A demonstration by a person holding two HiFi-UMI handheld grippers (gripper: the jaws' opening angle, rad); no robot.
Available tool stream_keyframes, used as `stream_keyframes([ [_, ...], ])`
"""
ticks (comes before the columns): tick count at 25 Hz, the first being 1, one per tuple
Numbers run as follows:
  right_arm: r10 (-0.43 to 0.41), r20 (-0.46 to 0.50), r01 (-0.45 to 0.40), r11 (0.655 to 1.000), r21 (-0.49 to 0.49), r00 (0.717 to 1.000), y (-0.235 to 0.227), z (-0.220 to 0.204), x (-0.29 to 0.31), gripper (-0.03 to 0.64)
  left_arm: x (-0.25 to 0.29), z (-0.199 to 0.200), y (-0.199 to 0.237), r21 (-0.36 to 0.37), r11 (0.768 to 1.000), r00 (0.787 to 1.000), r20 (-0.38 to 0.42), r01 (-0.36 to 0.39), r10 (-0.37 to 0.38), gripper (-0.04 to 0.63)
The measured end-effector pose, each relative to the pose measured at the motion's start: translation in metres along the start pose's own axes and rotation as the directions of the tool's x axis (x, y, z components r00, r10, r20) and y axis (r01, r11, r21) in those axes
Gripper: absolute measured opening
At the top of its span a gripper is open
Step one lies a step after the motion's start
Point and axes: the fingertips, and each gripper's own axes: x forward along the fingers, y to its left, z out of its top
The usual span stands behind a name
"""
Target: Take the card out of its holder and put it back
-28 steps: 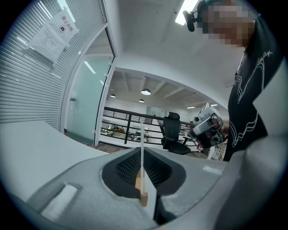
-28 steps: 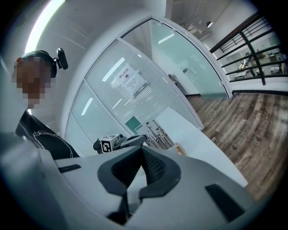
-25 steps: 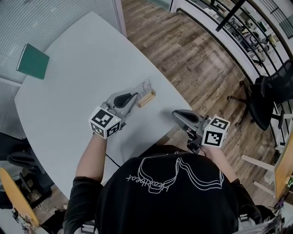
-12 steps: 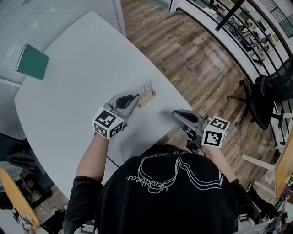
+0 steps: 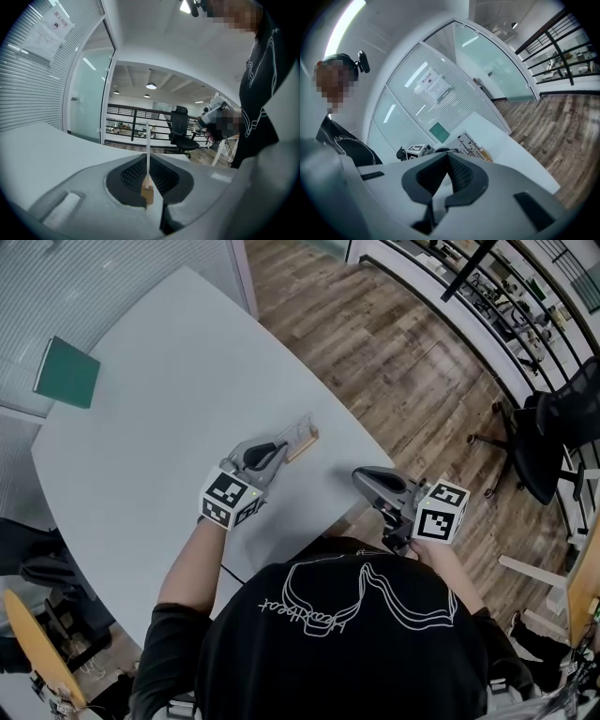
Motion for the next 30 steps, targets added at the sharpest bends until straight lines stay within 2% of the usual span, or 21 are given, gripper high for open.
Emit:
stream_keyframes([
  [5, 0.0, 0.001, 0.0, 1.0, 0.005, 1.0, -0.003, 0.001, -0.006, 0.009, 0.005, -0.006, -0.002, 0.001, 1.0, 0.999, -0.03, -0.013, 0.013, 0.025],
  [16, 0.029, 0.0, -0.029, 1.0, 0.008, 1.0, 0.003, -0.002, -0.018, 0.009, -0.001, -0.015, 0.002, -0.08, 0.995, 0.997, -0.048, -0.058, 0.055, 0.026],
  [18, 0.036, -0.002, -0.036, 0.999, 0.003, 0.999, 0.004, -0.002, -0.024, 0.009, -0.005, -0.012, 0.004, -0.116, 0.99, 0.996, -0.034, -0.08, 0.076, 0.062],
  [20, 0.044, -0.002, -0.044, 0.999, -0.006, 0.999, 0.006, 0.0, -0.029, 0.009, -0.014, -0.006, 0.008, -0.164, 0.979, 0.993, -0.004, -0.119, 0.12, 0.112],
  [23, 0.059, 0.001, -0.059, 0.998, -0.016, 0.998, 0.013, 0.003, -0.037, 0.009, -0.033, 0.006, 0.011, -0.219, 0.959, 0.98, 0.04, -0.179, 0.192, 0.15],
  [27, 0.079, -0.016, -0.08, 0.996, -0.044, 0.997, 0.022, 0.003, -0.045, 0.009, -0.061, 0.026, 0.007, -0.267, 0.925, 0.951, 0.073, -0.27, 0.299, 0.156],
  [30, 0.114, -0.022, -0.115, 0.992, -0.059, 0.993, 0.033, 0.003, -0.048, 0.009, -0.082, 0.039, -0.005, -0.346, 0.89, 0.931, 0.1, -0.298, 0.351, 0.156],
])
